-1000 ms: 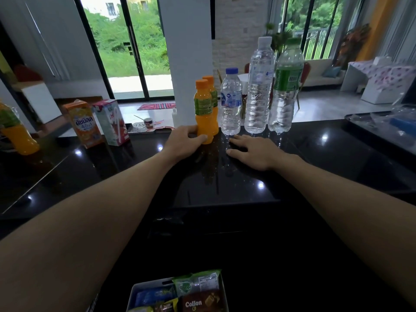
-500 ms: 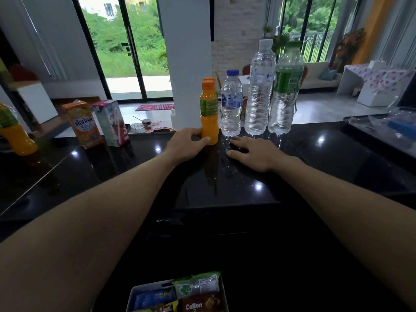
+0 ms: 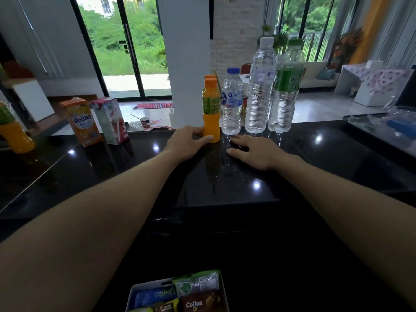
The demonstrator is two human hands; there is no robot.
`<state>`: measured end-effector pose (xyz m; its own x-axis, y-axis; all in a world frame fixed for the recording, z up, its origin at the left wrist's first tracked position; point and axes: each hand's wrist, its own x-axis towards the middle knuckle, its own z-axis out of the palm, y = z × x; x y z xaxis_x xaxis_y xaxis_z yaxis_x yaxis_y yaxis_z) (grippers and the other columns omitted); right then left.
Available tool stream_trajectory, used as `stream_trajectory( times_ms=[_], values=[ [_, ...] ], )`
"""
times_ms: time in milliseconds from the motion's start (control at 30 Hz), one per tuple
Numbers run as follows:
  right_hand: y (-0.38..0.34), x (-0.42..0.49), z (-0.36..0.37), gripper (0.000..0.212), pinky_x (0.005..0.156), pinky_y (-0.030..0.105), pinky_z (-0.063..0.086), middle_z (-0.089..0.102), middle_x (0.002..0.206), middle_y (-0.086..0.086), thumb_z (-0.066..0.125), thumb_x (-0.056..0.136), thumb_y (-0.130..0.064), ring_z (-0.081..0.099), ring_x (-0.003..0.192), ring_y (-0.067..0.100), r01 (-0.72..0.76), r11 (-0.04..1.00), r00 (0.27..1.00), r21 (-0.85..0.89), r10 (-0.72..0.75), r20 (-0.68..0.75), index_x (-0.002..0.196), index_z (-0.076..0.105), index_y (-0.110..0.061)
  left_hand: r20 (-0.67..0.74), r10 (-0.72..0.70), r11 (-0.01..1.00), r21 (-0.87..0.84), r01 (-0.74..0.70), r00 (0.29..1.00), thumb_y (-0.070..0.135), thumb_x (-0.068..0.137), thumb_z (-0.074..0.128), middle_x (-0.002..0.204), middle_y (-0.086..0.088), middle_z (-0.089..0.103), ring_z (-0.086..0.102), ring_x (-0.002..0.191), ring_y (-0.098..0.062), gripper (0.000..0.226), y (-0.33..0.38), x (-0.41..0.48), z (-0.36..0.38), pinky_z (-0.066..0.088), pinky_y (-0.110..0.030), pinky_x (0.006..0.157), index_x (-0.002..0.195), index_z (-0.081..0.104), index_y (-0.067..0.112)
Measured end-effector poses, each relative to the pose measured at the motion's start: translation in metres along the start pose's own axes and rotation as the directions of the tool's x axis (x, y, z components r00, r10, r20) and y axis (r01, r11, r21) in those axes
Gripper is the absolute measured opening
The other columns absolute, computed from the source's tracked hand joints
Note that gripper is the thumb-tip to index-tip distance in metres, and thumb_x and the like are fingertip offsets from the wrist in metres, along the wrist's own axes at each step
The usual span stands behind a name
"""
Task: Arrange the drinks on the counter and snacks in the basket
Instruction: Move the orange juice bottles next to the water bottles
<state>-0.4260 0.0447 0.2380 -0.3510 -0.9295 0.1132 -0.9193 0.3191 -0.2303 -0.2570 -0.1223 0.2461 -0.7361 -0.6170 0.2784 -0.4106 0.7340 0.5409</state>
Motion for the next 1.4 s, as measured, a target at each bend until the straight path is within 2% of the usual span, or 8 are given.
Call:
stream_trajectory(
  times_ms=[367, 600, 967, 1033, 1100, 1200, 1333, 1400],
  values=[
    [0.001, 0.001, 0.0, 0.072, 0.118, 0.043, 0.023, 0.026, 0.164, -0.011, 0.036, 0.094, -0.074, 0.023, 0.152, 0.017, -0.013, 1.0, 1.0, -0.002, 0.013, 0.0, 0.155, 0.033, -0.037, -0.016, 0.005, 1.0, 0.016, -0.005, 1.0, 0.057, 0.091, 0.061, 0.114, 0.001, 0.071, 0.064, 0.102, -0.016, 0.049, -0.001, -0.001, 0.001, 0.051, -0.041, 0.092, 0.124, 0.069, 0.021],
    [0.003, 0.001, 0.001, 0.072, 0.118, 0.043, 0.024, 0.028, 0.163, -0.011, 0.037, 0.092, -0.076, 0.025, 0.151, 0.018, -0.022, 1.0, 1.0, 0.021, 0.022, 0.002, 0.154, 0.034, -0.041, -0.007, 0.004, 1.0, 0.012, -0.004, 1.0, 0.054, 0.092, 0.061, 0.119, 0.002, 0.07, 0.063, 0.108, -0.016, 0.048, 0.003, -0.003, 0.0, 0.05, -0.042, 0.096, 0.128, 0.066, 0.023],
    [-0.006, -0.008, -0.005, 0.072, 0.116, 0.046, 0.032, 0.034, 0.162, -0.005, 0.041, 0.094, -0.071, 0.035, 0.145, 0.025, -0.018, 0.998, 1.0, 0.054, 0.019, -0.015, 0.153, 0.04, -0.031, 0.05, -0.024, 1.0, 0.01, 0.024, 0.998, 0.029, 0.092, 0.069, 0.132, -0.006, 0.064, 0.06, 0.12, -0.02, 0.056, 0.0, -0.014, -0.014, 0.045, -0.032, 0.104, 0.143, 0.053, 0.011],
    [-0.008, -0.011, -0.008, 0.068, 0.109, 0.044, 0.04, 0.048, 0.153, 0.0, 0.042, 0.094, -0.069, 0.047, 0.136, 0.026, -0.021, 1.0, 0.999, 0.015, 0.022, -0.029, 0.148, 0.049, -0.027, 0.101, 0.002, 0.996, 0.093, -0.011, 0.995, 0.032, 0.094, 0.067, 0.135, -0.009, 0.062, 0.059, 0.121, -0.022, 0.058, -0.001, -0.019, -0.021, 0.043, -0.029, 0.102, 0.145, 0.05, 0.011],
    [-0.012, -0.014, -0.012, 0.058, 0.095, 0.043, 0.05, 0.066, 0.128, 0.003, 0.046, 0.096, -0.065, 0.061, 0.114, 0.025, -0.012, 1.0, 0.998, -0.021, 0.011, -0.059, 0.132, 0.062, -0.023, 0.134, 0.026, 0.98, 0.19, -0.052, 0.991, 0.037, 0.096, 0.062, 0.14, -0.009, 0.058, 0.055, 0.126, -0.024, 0.058, -0.004, -0.025, -0.031, 0.039, -0.03, 0.102, 0.146, 0.048, 0.013],
    [-0.024, -0.019, -0.015, 0.043, 0.084, 0.04, 0.053, 0.071, 0.103, 0.003, 0.055, 0.096, -0.053, 0.065, 0.097, 0.025, 0.026, 1.0, 0.991, -0.013, -0.027, -0.128, 0.117, 0.07, -0.018, 0.088, 0.026, 0.967, 0.252, -0.047, 0.996, 0.041, 0.098, 0.056, 0.147, -0.008, 0.052, 0.046, 0.136, -0.026, 0.057, -0.012, -0.038, -0.049, 0.034, -0.038, 0.111, 0.148, 0.046, 0.015],
    [-0.05, -0.027, -0.017, 0.05, 0.088, 0.035, 0.048, 0.07, 0.121, 0.004, 0.054, 0.095, -0.057, 0.063, 0.11, 0.026, 0.049, 0.998, 0.99, 0.032, -0.045, -0.135, 0.132, 0.064, -0.025, 0.019, 0.0, 0.956, 0.294, -0.005, 1.0, 0.047, 0.099, 0.049, 0.151, -0.008, 0.048, 0.043, 0.14, -0.028, 0.059, -0.022, -0.062, -0.076, 0.035, -0.046, 0.114, 0.151, 0.042, 0.019],
    [-0.065, -0.031, -0.019, 0.061, 0.099, 0.039, 0.046, 0.064, 0.134, 0.005, 0.049, 0.093, -0.065, 0.059, 0.12, 0.026, 0.039, 0.998, 0.994, 0.042, -0.035, -0.1, 0.141, 0.055, -0.028, -0.007, -0.014, 0.952, 0.305, 0.015, 1.0, 0.049, 0.099, 0.046, 0.153, -0.008, 0.045, 0.04, 0.141, -0.028, 0.061, -0.026, -0.076, -0.089, 0.034, -0.047, 0.114, 0.152, 0.04, 0.019]
  ],
)
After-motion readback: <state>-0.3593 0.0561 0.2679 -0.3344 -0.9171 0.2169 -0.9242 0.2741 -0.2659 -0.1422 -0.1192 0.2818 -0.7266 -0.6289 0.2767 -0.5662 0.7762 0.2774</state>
